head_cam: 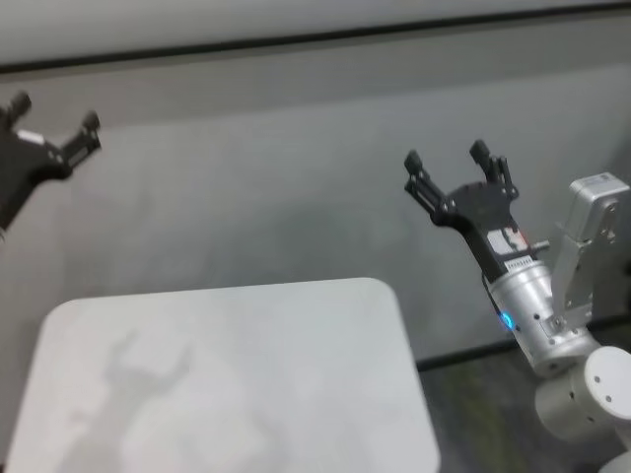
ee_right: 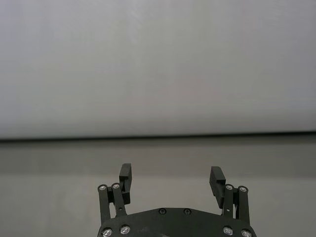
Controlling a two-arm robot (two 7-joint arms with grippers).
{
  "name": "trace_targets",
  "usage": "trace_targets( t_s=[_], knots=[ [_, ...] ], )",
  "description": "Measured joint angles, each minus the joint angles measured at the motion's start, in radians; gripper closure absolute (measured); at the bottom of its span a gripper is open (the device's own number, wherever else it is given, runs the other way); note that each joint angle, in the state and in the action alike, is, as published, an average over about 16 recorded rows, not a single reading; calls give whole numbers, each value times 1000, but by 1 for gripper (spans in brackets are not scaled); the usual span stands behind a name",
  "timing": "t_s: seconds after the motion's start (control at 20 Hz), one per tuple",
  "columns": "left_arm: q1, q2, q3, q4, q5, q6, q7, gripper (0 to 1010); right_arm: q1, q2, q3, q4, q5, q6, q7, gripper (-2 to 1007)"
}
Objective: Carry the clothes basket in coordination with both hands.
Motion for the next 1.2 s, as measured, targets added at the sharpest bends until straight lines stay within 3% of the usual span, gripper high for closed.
trace_targets(
  t_s=[0.2, 0.55, 0.8, 0.95, 1.2],
  knots=[
    [34, 49, 82, -20, 19, 33, 86, 8, -7, 76, -43, -4, -9, 37, -48, 4],
    [102, 147, 246, -59, 57, 100, 243, 8, -23, 243, -136, -14, -29, 118, -146, 4],
    [136, 195, 326, -78, 75, 134, 316, 8, -32, 342, -192, -19, -41, 166, -201, 4],
    [146, 210, 350, -84, 81, 144, 337, 8, -35, 382, -214, -22, -46, 185, -223, 4],
    [152, 218, 363, -87, 85, 150, 349, 8, -38, 414, -232, -24, -49, 201, -241, 4]
  ],
)
